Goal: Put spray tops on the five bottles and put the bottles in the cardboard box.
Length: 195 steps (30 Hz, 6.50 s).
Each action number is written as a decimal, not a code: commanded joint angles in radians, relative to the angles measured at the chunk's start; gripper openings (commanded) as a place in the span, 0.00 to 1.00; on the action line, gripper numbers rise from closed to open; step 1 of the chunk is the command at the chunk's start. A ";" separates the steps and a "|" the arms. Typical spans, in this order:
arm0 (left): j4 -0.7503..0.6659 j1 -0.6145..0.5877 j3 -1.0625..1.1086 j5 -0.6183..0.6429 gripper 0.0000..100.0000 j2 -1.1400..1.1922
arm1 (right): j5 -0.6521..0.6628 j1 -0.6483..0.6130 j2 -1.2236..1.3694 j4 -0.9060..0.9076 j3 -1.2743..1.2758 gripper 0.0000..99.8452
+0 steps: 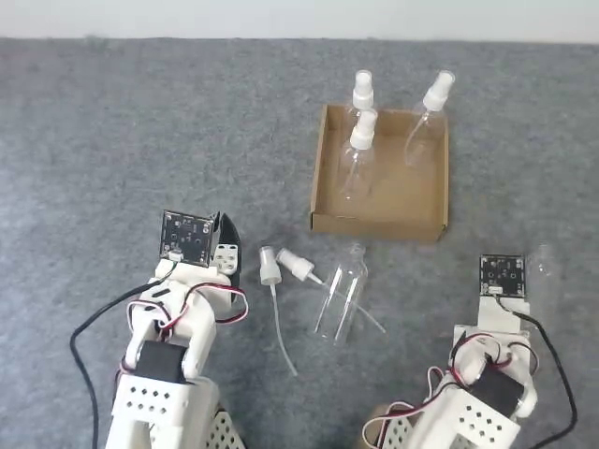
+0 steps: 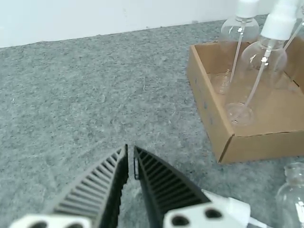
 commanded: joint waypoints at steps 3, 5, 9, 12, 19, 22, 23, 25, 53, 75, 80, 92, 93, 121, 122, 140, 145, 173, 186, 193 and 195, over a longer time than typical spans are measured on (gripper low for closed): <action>-0.028 -0.002 -0.008 -0.008 0.01 -0.018 | 0.008 -0.002 -0.018 0.007 0.018 0.04; -0.028 -0.002 -0.008 -0.008 0.01 -0.018 | 0.008 -0.002 -0.018 0.007 0.018 0.04; -0.028 -0.002 -0.008 -0.008 0.01 -0.018 | 0.008 -0.002 -0.018 0.007 0.018 0.04; -0.028 -0.002 -0.008 -0.008 0.01 -0.018 | 0.008 -0.002 -0.018 0.007 0.018 0.04; -0.028 -0.002 -0.008 -0.008 0.01 -0.018 | 0.008 -0.002 -0.018 0.007 0.018 0.04; -0.028 -0.002 -0.008 -0.008 0.01 -0.018 | 0.008 -0.002 -0.018 0.007 0.018 0.04; -0.028 -0.002 -0.008 -0.008 0.01 -0.018 | 0.008 -0.002 -0.018 0.007 0.018 0.04; -0.028 -0.002 -0.008 -0.008 0.01 -0.018 | 0.008 -0.002 -0.018 0.007 0.018 0.04; -0.028 -0.002 -0.008 -0.008 0.01 -0.018 | 0.008 -0.004 -0.018 0.007 0.018 0.04; -0.028 -0.002 -0.008 -0.015 0.01 -0.018 | 0.272 0.012 -0.019 -0.087 -0.133 0.03; -0.028 -0.002 -0.008 -0.072 0.01 -0.018 | 0.158 0.053 -0.013 -0.081 -0.373 0.04; -0.028 -0.002 -0.008 -0.075 0.01 -0.018 | 0.149 0.061 0.572 -0.114 -0.784 0.16; -0.028 -0.002 -0.008 -0.075 0.01 -0.018 | 0.149 0.062 0.648 -0.125 -0.813 0.16; -0.028 -0.002 -0.008 -0.075 0.01 -0.018 | -0.021 0.016 1.994 -0.127 -1.550 0.28; -0.028 -0.002 -0.008 -0.075 0.01 -0.018 | -0.021 0.016 2.017 -0.127 -1.560 0.28; -0.028 -0.002 -0.008 -0.075 0.01 -0.018 | -0.020 0.028 2.196 -0.154 -1.611 0.01; -0.028 -0.002 -0.008 -0.075 0.01 -0.018 | -0.015 0.008 2.095 0.007 -1.728 0.01; 0.399 0.081 -0.601 -0.132 0.01 0.592 | -0.037 -0.831 0.797 -0.002 -0.767 0.01; 0.278 0.015 -0.843 -0.138 0.16 1.350 | -0.103 -0.895 0.779 -0.084 -0.703 0.01; 0.388 0.011 -0.946 -0.084 0.16 1.398 | -0.103 -0.895 0.779 -0.084 -0.703 0.01; 0.440 0.011 -0.981 -0.066 0.16 1.370 | -0.103 -0.895 0.779 -0.084 -0.703 0.01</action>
